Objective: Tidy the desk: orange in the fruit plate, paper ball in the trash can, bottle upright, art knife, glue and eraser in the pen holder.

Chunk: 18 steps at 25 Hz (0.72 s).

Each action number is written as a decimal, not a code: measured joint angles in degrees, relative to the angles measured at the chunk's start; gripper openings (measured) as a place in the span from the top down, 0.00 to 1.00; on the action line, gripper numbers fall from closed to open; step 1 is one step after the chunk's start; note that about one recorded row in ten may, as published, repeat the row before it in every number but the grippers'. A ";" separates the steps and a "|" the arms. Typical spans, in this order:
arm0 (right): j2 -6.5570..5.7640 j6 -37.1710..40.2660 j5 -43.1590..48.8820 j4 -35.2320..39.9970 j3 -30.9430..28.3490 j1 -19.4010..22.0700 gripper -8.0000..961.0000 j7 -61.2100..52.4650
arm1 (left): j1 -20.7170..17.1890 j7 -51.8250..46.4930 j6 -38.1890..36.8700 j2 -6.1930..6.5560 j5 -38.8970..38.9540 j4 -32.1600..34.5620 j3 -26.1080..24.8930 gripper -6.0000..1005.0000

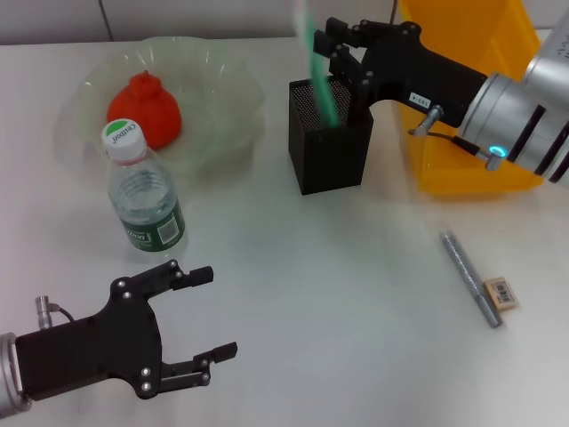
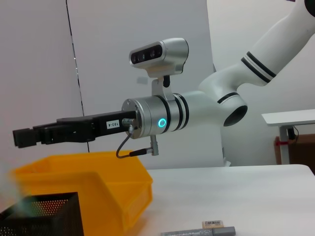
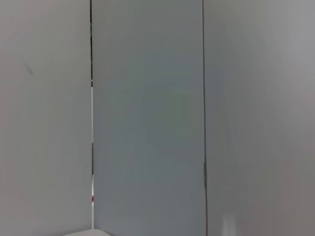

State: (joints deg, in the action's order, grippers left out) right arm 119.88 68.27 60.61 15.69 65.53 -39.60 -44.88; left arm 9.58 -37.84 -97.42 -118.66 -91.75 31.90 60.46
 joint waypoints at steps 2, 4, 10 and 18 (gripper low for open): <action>-0.02 0.00 -0.02 0.15 -0.04 0.33 0.87 0.38 | 0.00 0.05 -0.02 0.00 0.00 0.00 0.00 0.19; -0.03 0.06 -0.03 0.25 -0.04 0.46 0.80 0.38 | 0.00 0.05 -0.03 0.00 0.00 0.00 0.00 0.19; -0.37 5.46 -0.02 7.11 0.26 5.46 0.71 -5.08 | 0.00 0.06 -0.06 0.03 -0.01 0.00 -0.02 0.19; -0.57 -0.48 19.64 46.48 7.61 21.70 0.60 -43.05 | 0.17 0.05 -0.06 0.10 -0.36 0.00 0.00 0.19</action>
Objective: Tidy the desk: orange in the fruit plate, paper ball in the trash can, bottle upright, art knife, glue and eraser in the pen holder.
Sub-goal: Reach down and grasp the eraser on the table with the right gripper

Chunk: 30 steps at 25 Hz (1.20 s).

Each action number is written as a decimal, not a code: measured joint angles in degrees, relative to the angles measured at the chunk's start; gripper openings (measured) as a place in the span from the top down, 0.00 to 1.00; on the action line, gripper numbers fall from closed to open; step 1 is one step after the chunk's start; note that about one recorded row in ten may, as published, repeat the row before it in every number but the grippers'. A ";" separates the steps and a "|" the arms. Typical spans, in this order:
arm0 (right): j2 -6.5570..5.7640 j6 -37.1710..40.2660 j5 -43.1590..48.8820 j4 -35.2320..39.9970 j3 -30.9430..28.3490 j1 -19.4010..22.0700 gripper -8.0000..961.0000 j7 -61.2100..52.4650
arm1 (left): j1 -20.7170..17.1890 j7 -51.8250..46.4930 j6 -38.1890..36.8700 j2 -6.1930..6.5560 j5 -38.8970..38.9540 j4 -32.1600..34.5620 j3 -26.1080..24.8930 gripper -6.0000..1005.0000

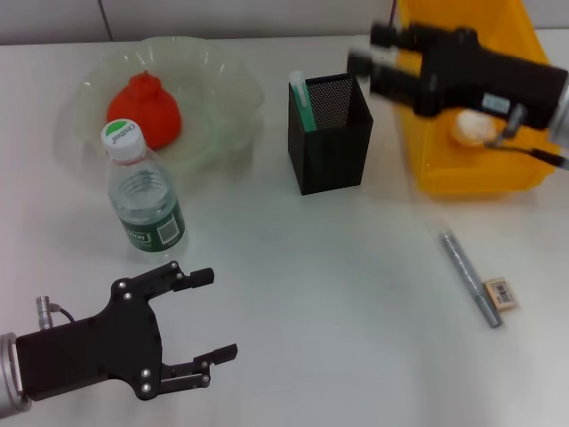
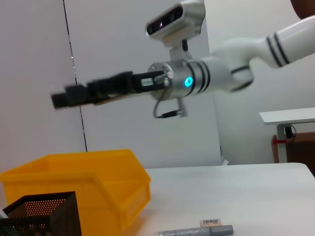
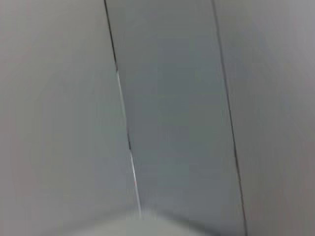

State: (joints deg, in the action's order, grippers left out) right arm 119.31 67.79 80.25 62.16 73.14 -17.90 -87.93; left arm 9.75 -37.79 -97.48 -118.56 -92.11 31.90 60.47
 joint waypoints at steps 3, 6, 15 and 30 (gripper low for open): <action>0.02 -3.32 12.97 12.33 3.82 3.88 0.54 -14.42 | 0.01 0.00 -0.04 0.00 0.01 0.00 0.01 0.19; -0.10 -1.88 28.39 20.97 5.96 4.74 0.43 -31.39 | 0.00 -0.04 -0.08 -0.01 0.01 0.00 -0.11 0.19; -0.90 21.57 53.01 32.24 6.62 -0.36 0.12 -45.36 | 0.12 -0.09 -0.08 0.05 0.00 0.00 -0.01 0.19; -5.32 39.31 66.00 26.10 0.06 -11.44 0.13 -25.43 | 0.13 -0.45 0.02 0.08 0.00 0.00 -0.25 0.19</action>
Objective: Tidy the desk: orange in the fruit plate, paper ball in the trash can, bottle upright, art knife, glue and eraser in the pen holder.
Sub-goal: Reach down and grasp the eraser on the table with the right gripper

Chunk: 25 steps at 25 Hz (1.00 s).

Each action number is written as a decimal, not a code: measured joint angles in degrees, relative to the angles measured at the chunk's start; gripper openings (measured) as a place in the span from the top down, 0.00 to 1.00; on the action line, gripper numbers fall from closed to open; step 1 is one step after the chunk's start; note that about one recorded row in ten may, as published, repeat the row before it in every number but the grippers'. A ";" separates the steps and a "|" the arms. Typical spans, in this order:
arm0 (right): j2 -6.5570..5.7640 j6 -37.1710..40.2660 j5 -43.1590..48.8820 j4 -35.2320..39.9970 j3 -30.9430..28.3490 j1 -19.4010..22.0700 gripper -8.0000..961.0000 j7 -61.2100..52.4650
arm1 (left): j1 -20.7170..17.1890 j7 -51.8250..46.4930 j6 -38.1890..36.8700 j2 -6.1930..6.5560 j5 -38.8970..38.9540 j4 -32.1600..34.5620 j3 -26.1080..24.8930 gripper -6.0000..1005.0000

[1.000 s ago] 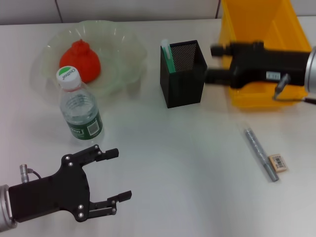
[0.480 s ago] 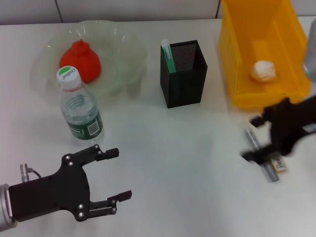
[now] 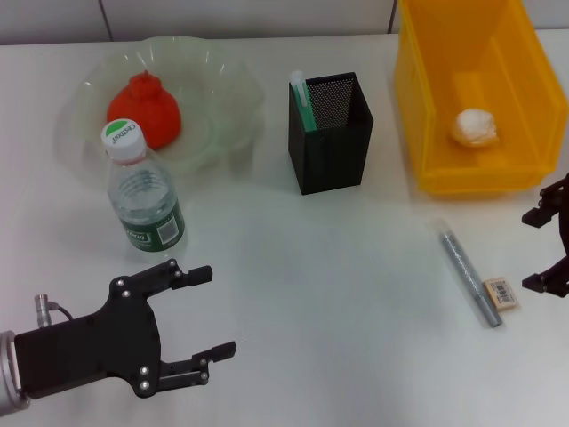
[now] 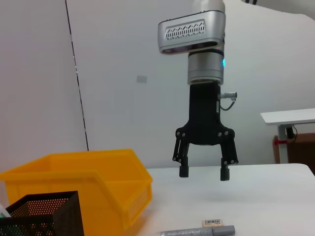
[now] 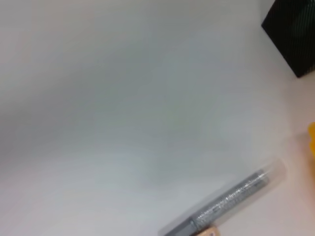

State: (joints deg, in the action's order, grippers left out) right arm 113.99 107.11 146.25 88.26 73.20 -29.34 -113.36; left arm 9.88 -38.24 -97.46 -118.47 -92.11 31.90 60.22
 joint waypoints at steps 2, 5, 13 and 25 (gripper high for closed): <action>0.03 0.06 0.29 -1.45 0.03 -0.79 0.13 0.43 | 0.00 -0.04 0.00 0.00 0.00 0.00 -0.01 0.19; 0.51 -0.26 2.59 -4.39 0.48 -1.97 0.13 1.05 | 0.02 -0.06 -0.03 0.00 0.00 0.00 -0.02 0.19; 3.35 -1.78 9.11 -13.29 0.90 -6.06 0.16 4.74 | 0.12 -0.08 -0.13 0.00 0.13 0.29 0.21 0.19; 5.04 -7.30 13.59 -22.03 2.04 -10.06 0.19 5.53 | 0.23 -0.17 -0.63 0.00 0.12 0.30 0.00 0.19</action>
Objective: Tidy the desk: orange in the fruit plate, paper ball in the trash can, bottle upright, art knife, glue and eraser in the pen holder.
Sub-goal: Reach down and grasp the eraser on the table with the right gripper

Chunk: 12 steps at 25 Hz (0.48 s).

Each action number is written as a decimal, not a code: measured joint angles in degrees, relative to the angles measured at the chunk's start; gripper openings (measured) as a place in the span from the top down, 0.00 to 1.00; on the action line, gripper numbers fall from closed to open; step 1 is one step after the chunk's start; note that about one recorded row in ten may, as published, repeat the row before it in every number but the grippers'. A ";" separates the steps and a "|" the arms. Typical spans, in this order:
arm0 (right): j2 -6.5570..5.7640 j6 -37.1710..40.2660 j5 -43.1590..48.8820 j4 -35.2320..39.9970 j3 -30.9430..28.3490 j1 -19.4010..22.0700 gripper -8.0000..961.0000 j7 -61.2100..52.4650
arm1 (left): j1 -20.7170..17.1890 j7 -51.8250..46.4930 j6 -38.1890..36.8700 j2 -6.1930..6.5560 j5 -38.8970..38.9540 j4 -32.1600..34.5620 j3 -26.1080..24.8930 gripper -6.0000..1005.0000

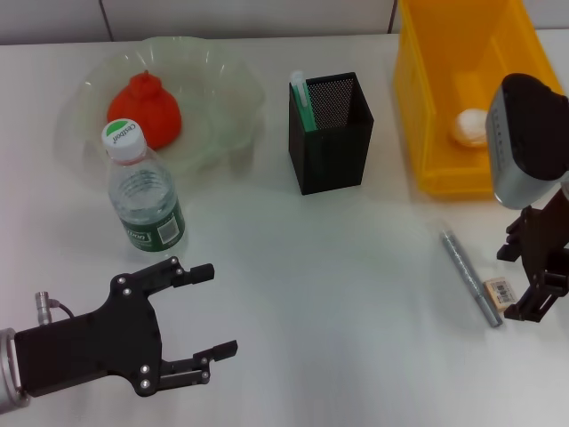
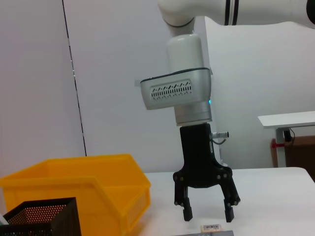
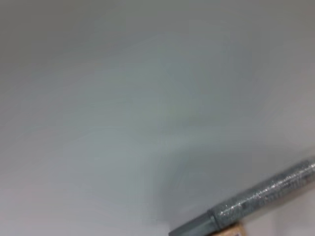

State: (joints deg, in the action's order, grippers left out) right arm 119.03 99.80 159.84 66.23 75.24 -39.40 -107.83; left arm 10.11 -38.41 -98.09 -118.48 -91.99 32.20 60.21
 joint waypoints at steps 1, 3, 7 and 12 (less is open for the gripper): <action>0.04 -0.14 0.00 -0.70 0.00 -0.38 0.19 0.16 | 0.02 0.00 0.00 0.00 -0.04 0.01 0.00 0.19; 0.10 -0.34 -0.01 -1.37 0.27 -0.81 0.20 0.35 | 0.02 0.00 0.00 0.00 -0.10 0.02 -0.07 0.19; 0.20 -0.83 -0.01 -2.18 2.62 -1.09 0.21 0.46 | -0.04 0.00 -0.14 0.00 -0.12 -0.16 -0.21 0.19; 0.18 -0.88 0.40 -2.78 4.61 -1.44 0.22 0.16 | -0.16 0.00 -0.33 0.00 -0.12 -0.20 -0.22 0.19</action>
State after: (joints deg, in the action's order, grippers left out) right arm 119.21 98.92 160.24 63.45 79.85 -40.84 -107.67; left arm 9.95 -38.41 -98.42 -118.48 -92.11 32.00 60.00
